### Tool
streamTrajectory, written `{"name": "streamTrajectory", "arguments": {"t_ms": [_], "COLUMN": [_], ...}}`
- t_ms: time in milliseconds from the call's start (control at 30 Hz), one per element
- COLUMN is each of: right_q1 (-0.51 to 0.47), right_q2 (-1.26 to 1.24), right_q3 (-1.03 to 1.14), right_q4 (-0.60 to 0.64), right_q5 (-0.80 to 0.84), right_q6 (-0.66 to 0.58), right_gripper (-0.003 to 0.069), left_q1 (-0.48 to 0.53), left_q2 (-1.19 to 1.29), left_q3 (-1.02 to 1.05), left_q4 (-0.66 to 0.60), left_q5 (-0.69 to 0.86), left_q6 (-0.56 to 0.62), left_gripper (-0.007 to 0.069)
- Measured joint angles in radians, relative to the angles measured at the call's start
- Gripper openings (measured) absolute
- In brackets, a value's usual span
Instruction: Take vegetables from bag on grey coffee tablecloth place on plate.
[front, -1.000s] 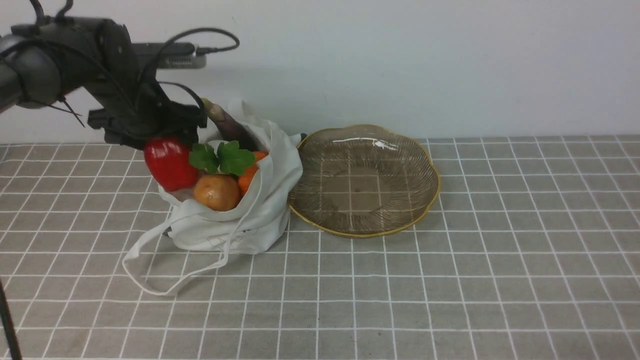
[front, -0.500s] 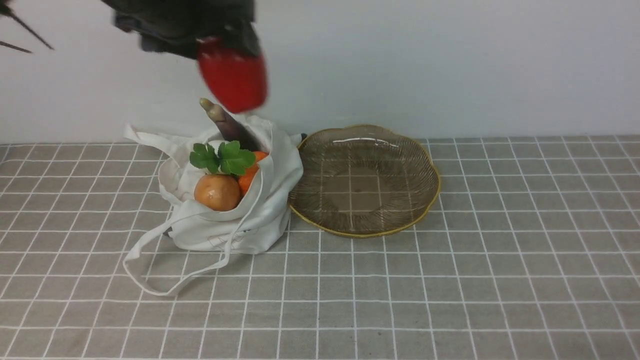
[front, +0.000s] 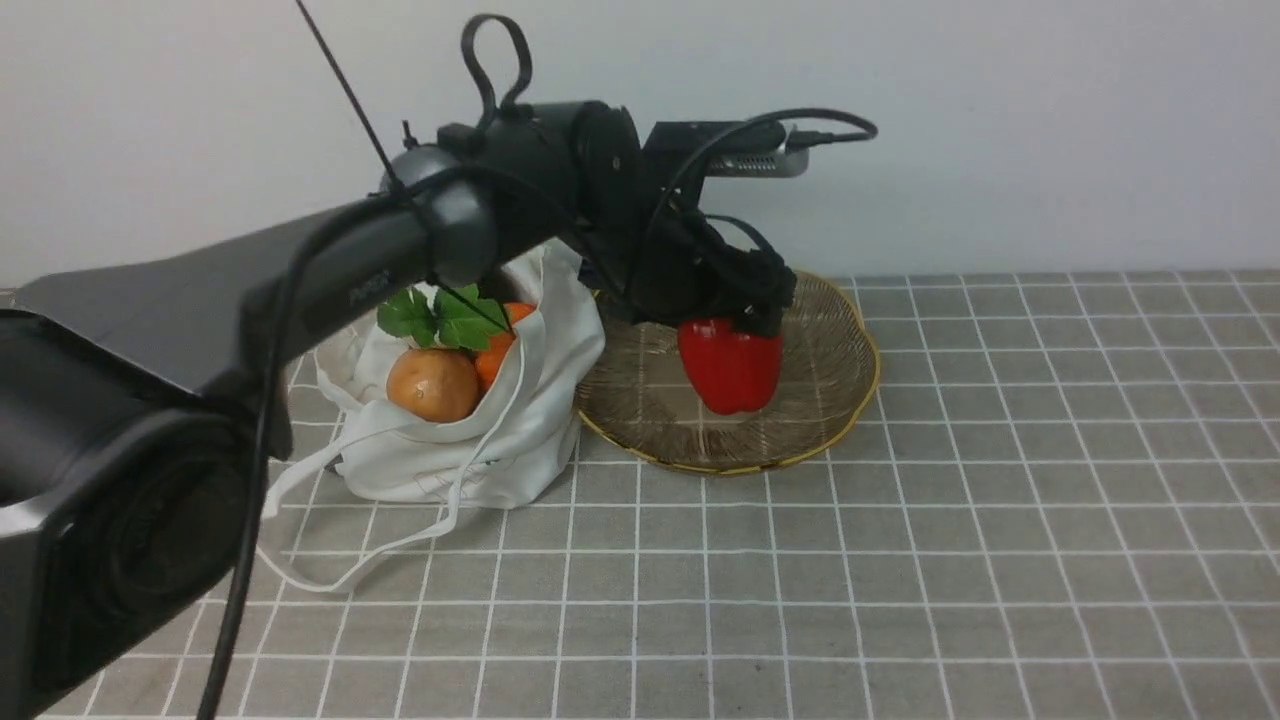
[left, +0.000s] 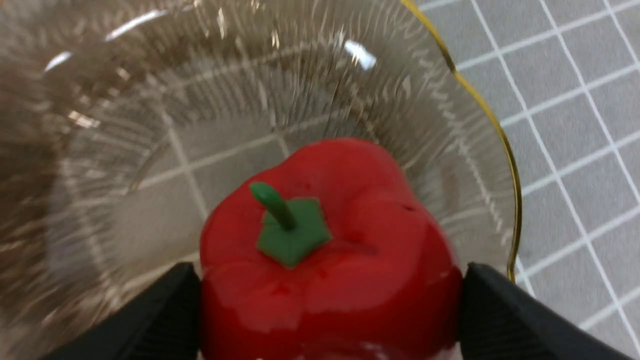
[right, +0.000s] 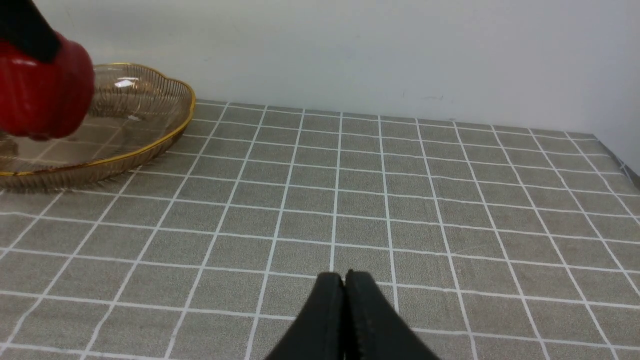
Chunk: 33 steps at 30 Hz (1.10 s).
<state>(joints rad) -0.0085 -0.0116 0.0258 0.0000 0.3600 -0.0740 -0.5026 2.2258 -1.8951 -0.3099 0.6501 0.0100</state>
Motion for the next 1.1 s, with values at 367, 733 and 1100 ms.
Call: {"name": "streamTrajectory", "arguments": {"t_ms": [367, 733, 1100], "right_q1": [0.0, 0.0, 0.0], "right_q2": [0.0, 0.0, 0.0], "right_q3": [0.0, 0.0, 0.0], "right_q4": [0.0, 0.0, 0.0], "right_q5": [0.0, 0.0, 0.0], "right_q6": [0.0, 0.0, 0.0], "right_gripper": [-0.0015, -0.0015, -0.0015], "left_q1": [-0.007, -0.007, 0.005], "left_q2": [0.019, -0.111, -0.42], "left_q3": [0.0, -0.036, -0.036], "left_q4": [-0.021, -0.019, 0.14], "left_q5": [-0.086, -0.08, 0.317], "left_q6": [0.0, 0.032, 0.082], "left_gripper": [0.0631, 0.0685, 0.0225]}}
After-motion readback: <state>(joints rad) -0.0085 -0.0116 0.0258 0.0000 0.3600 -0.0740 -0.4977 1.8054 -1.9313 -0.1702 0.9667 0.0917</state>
